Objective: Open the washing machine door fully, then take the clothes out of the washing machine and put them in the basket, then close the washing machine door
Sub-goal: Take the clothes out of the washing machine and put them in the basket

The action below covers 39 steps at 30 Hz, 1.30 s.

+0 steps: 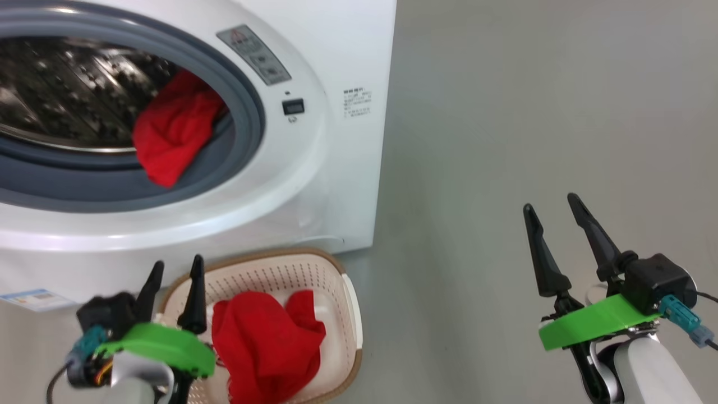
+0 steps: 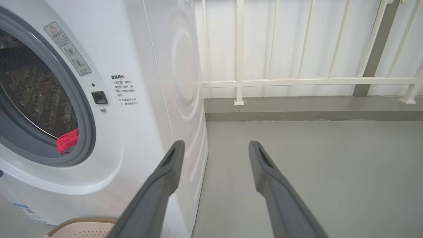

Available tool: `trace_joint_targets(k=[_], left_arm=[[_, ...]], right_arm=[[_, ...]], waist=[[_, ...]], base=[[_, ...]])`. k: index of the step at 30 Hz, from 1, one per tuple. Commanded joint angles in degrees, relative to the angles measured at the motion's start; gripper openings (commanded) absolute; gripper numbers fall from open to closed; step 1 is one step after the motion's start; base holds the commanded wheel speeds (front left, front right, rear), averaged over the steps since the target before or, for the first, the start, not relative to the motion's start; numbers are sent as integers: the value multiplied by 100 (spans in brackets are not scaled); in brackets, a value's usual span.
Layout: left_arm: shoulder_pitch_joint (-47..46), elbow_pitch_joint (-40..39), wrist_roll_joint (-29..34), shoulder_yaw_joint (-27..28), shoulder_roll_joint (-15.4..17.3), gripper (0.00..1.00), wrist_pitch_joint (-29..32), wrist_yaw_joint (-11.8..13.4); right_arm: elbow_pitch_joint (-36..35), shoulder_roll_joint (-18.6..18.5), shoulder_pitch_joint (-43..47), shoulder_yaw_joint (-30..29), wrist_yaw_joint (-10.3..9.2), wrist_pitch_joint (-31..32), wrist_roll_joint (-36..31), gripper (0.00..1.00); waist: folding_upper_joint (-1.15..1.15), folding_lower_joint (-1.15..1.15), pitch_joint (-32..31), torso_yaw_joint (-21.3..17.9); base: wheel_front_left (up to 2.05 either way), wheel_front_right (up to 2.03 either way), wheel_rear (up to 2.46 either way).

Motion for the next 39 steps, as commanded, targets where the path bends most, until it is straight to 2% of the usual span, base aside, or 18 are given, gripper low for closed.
trace_joint_targets(k=[1, 9, 15, 23, 39], left_arm=[[161, -278, 119, 243, 120, 100, -69, 36], [1042, -1874, 807, 644, -7, 100, -69, -32], [1546, -2505, 979, 870, -70, 100, -69, -104], [2050, -2829, 1158, 940, -117, 100, -70, -137], [2226, -2798, 1132, 955, -158, 100, -70, -152]], right_arm=[[-139, -39, 43, 105, 34, -35, -55, 100], [-284, -30, 372, -105, 34, -35, -120, 100], [-406, -4, 579, -202, 34, -35, -167, 100], [-498, 28, 833, -271, 34, -35, -191, 100], [-535, 8, 1025, -297, 34, -35, -196, 100]], waist=[[0, 0, -379, 123], [0, 0, -817, 182], [0, 0, -1028, 141], [0, 0, -1270, 119], [0, 0, -1465, 263]], base=[[0, 0, 0], [0, 0, 0], [0, 0, 0], [0, 0, 0], [0, 0, 0]])
